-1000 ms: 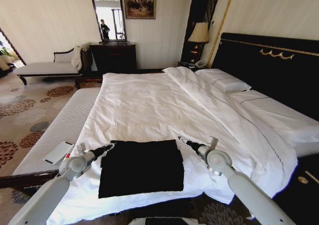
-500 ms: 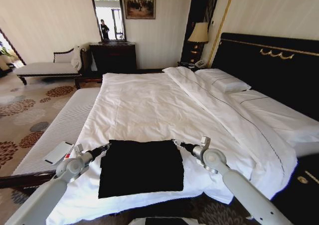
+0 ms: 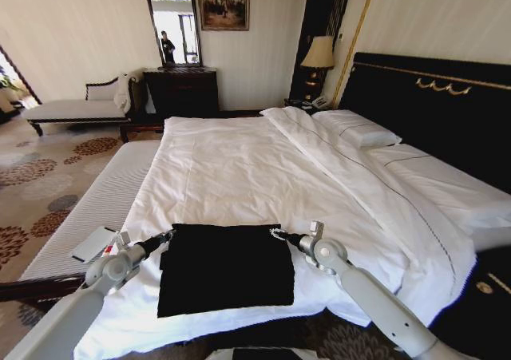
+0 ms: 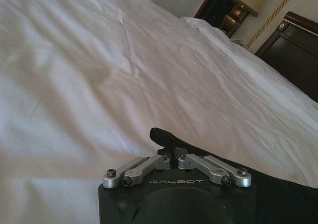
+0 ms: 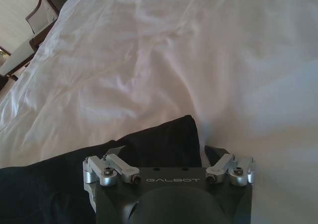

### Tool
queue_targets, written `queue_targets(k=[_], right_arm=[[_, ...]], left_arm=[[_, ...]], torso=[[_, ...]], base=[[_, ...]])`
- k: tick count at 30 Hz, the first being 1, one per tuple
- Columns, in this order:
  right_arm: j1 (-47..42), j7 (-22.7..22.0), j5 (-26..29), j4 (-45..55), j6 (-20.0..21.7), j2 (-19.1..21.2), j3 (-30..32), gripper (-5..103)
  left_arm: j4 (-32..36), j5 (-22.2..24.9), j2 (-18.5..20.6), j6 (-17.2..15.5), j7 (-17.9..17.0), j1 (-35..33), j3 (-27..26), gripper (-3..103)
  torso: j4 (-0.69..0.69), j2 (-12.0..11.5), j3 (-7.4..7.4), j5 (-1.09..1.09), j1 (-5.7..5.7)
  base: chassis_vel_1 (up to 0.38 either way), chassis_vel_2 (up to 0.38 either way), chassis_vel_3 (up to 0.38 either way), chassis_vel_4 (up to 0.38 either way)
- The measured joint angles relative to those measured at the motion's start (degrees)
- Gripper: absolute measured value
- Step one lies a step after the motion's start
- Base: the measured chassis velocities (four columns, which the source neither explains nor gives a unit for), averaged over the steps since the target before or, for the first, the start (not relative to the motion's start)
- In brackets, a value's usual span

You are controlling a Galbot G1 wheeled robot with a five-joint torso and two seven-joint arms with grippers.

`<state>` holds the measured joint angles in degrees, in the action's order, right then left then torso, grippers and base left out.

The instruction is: Fold the clothes on the bed.

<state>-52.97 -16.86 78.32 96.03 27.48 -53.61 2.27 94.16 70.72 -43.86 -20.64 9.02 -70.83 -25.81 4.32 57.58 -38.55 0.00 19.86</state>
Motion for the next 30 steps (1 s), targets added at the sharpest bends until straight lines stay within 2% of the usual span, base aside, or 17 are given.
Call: queue_targets(k=[3, 4, 6, 8, 12, 13, 16, 18, 23, 30], right_arm=[[0.3, 0.8, -0.1, -0.5, -1.1, -0.2, -0.1, 74], [0.3, 0.8, -0.1, -0.5, -1.1, -0.2, -0.1, 74], [0.5, 1.0, -0.2, -0.8, -1.6, -0.2, -0.2, 63], [0.6, 1.0, -0.2, -0.9, -1.7, -0.3, -0.2, 63], [0.4, 1.2, -0.4, -0.6, -2.0, -0.2, -0.1, 41], [0.4, 1.2, -0.4, -0.6, -2.0, -0.2, -0.1, 41], [-0.1, 1.6, -0.4, 0.3, -2.5, 0.2, 0.3, 25], [-0.3, 1.8, -0.4, 0.6, -2.8, 0.2, 0.4, 25], [-1.0, 2.4, -0.9, 1.5, -3.6, 0.4, 0.7, 4], [-1.2, 4.1, -1.7, 4.5, -7.2, 0.8, 3.6, 0]], left_arm=[[-0.2, -0.5, -0.3, 0.2, 0.1, 0.1, 0.1, 2], [-0.2, -0.5, -0.3, 0.2, 0.1, 0.1, 0.1, 2], [-0.4, -0.7, -0.6, 0.4, 0.2, 0.3, 0.3, 2], [-0.5, -0.9, -0.7, 0.4, 0.2, 0.4, 0.4, 2], [-0.8, -1.0, -0.9, 0.6, 0.3, 1.0, 0.6, 2], [-0.8, -1.0, -0.9, 0.6, 0.3, 1.0, 0.6, 2], [-1.0, -1.1, -0.9, 0.8, 0.4, 1.3, 0.7, 2], [-1.1, -1.1, -0.9, 0.8, 0.4, 1.4, 0.7, 2], [-1.2, -1.6, -1.2, 1.3, 0.7, 1.7, 1.0, 2], [0.8, -1.4, -2.2, 2.9, 1.5, 1.7, -2.1, 2]], torso=[[-0.01, 0.0, 0.0, 0.0, 0.0], [-0.01, 0.0, 0.0, 0.0, 0.0], [-0.01, 0.0, 0.0, 0.0, 0.0], [-0.01, 0.0, 0.0, 0.0, 0.0], [0.0, 0.0, 0.0, 0.0, 0.0], [0.0, 0.0, 0.0, 0.0, 0.0], [0.0, 0.0, 0.0, 0.0, 0.0], [0.0, 0.0, 0.0, 0.0, 0.0], [0.0, 0.0, 0.0, 0.0, 0.0], [0.0, 0.0, 0.0, 0.0, 0.0]], base=[[0.0, 0.0, 0.0, 0.0], [0.0, 0.0, 0.0, 0.0], [0.0, 0.0, 0.0, 0.0], [0.0, 0.0, 0.0, 0.0], [0.0, 0.0, 0.0, 0.0], [0.0, 0.0, 0.0, 0.0], [0.0, 0.0, 0.0, 0.0], [0.0, 0.0, 0.0, 0.0], [0.0, 0.0, 0.0, 0.0], [0.0, 0.0, 0.0, 0.0]])
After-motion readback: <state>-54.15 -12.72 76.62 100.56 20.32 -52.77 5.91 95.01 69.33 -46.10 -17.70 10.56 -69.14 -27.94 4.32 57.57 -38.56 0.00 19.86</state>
